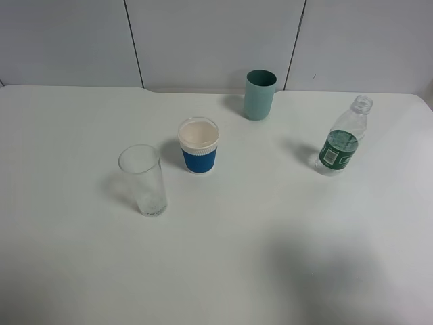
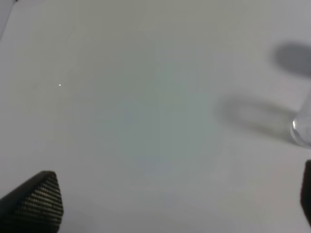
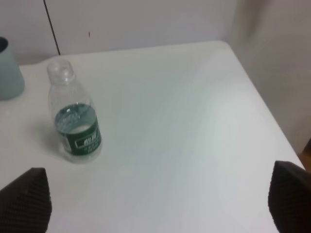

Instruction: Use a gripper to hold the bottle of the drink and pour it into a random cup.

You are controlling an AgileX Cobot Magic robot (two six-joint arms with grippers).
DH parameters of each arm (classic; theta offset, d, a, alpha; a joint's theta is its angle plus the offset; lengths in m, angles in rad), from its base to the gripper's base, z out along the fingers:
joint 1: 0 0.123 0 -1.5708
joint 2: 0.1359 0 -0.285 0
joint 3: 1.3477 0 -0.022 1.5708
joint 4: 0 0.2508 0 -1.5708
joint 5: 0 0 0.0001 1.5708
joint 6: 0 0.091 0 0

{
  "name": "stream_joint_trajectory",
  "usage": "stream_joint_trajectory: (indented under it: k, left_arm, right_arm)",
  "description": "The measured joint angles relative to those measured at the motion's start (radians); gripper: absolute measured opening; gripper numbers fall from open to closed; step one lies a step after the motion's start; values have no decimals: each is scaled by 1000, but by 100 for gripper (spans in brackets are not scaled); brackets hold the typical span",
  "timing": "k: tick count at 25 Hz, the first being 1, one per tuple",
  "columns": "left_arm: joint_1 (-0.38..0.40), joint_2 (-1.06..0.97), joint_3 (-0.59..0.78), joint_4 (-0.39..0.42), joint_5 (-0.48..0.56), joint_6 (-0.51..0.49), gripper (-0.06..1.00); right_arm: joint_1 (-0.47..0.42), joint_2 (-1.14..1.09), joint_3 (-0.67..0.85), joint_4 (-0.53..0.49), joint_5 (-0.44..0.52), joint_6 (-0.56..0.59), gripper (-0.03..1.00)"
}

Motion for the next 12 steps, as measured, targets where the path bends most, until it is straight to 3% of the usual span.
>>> stream_joint_trajectory:
  k: [12]
  left_arm:
    - [0, 0, 0, 0, 0, 0, 99]
  right_arm:
    - [0, 0, 72, 9, 44, -11, 88]
